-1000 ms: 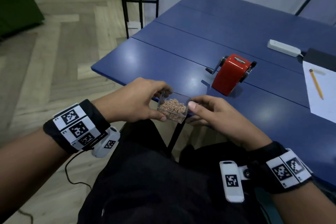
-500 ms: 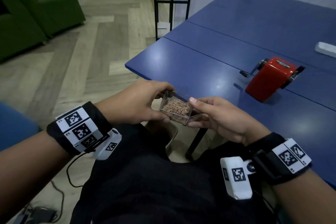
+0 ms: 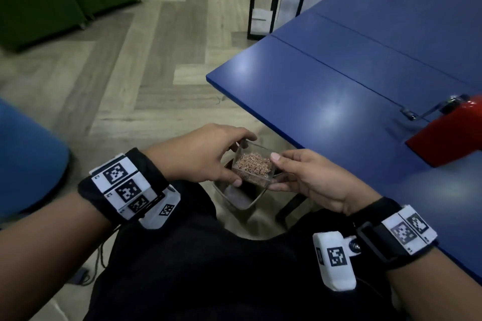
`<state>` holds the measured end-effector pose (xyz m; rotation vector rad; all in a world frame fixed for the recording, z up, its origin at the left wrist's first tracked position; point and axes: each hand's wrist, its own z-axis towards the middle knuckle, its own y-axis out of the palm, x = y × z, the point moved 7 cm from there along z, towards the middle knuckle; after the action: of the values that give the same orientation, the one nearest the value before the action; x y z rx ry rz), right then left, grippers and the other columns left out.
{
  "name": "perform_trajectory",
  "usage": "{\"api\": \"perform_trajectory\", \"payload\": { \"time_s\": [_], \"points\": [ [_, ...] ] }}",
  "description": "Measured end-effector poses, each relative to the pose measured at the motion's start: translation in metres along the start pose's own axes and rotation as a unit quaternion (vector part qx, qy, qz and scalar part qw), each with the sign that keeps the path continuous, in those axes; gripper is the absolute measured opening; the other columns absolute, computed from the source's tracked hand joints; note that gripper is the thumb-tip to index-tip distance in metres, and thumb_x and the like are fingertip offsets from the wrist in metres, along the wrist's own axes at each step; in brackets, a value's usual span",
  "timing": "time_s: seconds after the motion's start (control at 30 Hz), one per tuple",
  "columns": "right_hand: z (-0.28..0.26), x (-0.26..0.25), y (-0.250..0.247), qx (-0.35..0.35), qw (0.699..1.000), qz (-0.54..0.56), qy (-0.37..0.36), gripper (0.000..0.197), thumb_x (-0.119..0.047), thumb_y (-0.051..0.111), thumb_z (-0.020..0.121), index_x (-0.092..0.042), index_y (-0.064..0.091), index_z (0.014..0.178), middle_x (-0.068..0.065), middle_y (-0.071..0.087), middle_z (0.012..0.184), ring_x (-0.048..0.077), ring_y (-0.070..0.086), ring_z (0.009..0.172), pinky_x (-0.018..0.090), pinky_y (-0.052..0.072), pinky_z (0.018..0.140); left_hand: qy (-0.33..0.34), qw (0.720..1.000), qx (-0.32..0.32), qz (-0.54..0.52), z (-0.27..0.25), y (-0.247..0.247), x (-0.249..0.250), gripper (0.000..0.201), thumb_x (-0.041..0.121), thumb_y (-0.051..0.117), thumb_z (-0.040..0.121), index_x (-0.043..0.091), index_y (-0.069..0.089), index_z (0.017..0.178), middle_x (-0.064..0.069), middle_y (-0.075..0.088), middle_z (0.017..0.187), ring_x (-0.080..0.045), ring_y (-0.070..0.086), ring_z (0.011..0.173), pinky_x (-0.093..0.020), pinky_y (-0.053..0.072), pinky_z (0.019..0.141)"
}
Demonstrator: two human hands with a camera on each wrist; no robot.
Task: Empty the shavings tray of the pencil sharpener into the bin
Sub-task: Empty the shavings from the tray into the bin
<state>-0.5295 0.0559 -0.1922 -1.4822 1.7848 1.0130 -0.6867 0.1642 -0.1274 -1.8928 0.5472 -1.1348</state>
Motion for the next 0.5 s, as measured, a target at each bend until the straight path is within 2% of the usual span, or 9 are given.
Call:
{"api": "perform_trajectory", "payload": {
  "time_s": [0.07, 0.17, 0.3, 0.37, 0.43, 0.5],
  "points": [
    [0.018, 0.012, -0.001, 0.015, 0.999, 0.011, 0.026, 0.029, -0.024, 0.062, 0.11, -0.004, 0.071, 0.128, 0.015, 0.083, 0.117, 0.025, 0.078, 0.103, 0.028, 0.066, 0.091, -0.016, 0.999, -0.023, -0.016, 0.01, 0.004, -0.019, 0.105, 0.047, 0.094, 0.07, 0.026, 0.041, 0.159, 0.009, 0.062, 0.145, -0.009, 0.063, 0.124, -0.031, 0.051, 0.108],
    [0.045, 0.032, -0.004, 0.034, 0.997, 0.012, 0.07, 0.028, -0.021, 0.064, 0.109, -0.002, 0.069, 0.129, 0.018, 0.08, 0.125, 0.032, 0.076, 0.122, 0.033, 0.064, 0.098, -0.051, 0.994, -0.046, -0.09, 0.032, 0.012, -0.053, 0.103, 0.045, 0.095, 0.07, 0.025, 0.045, 0.158, 0.009, 0.063, 0.142, -0.01, 0.064, 0.12, -0.031, 0.053, 0.105],
    [0.082, 0.055, -0.023, 0.067, 0.993, -0.032, 0.096, 0.026, -0.021, 0.065, 0.109, -0.002, 0.07, 0.124, 0.019, 0.079, 0.125, 0.024, 0.08, 0.108, 0.032, 0.067, 0.093, -0.086, 0.984, -0.079, -0.136, 0.067, 0.036, -0.089, 0.086, 0.037, 0.093, 0.075, 0.022, 0.055, 0.151, 0.008, 0.067, 0.133, -0.012, 0.067, 0.114, -0.021, 0.05, 0.091],
    [0.099, 0.068, -0.033, 0.081, 0.984, -0.123, 0.096, 0.031, -0.034, 0.069, 0.107, -0.01, 0.072, 0.127, 0.012, 0.08, 0.126, 0.025, 0.079, 0.113, 0.04, 0.064, 0.101, -0.104, 0.978, -0.066, -0.165, 0.081, 0.043, -0.105, 0.07, 0.031, 0.087, 0.082, 0.02, 0.06, 0.146, 0.006, 0.07, 0.13, -0.012, 0.067, 0.11, -0.02, 0.049, 0.087],
    [0.112, 0.081, -0.044, 0.102, 0.975, -0.168, 0.099, 0.03, -0.039, 0.07, 0.105, -0.018, 0.073, 0.126, 0.006, 0.082, 0.121, 0.025, 0.079, 0.112, 0.044, 0.062, 0.105, -0.128, 0.968, -0.037, -0.213, 0.093, 0.045, -0.126, 0.053, 0.022, 0.079, 0.09, 0.019, 0.066, 0.14, 0.004, 0.072, 0.128, -0.015, 0.068, 0.112, -0.022, 0.051, 0.09],
    [0.125, 0.096, -0.054, 0.129, 0.974, -0.152, 0.106, 0.029, -0.036, 0.068, 0.107, -0.015, 0.073, 0.127, 0.007, 0.083, 0.119, 0.027, 0.08, 0.11, 0.044, 0.062, 0.104, -0.158, 0.955, 0.0, -0.253, 0.102, 0.049, -0.15, 0.041, 0.013, 0.071, 0.092, 0.018, 0.071, 0.133, 0.001, 0.075, 0.126, -0.019, 0.069, 0.116, -0.029, 0.053, 0.1]
  ]
}}
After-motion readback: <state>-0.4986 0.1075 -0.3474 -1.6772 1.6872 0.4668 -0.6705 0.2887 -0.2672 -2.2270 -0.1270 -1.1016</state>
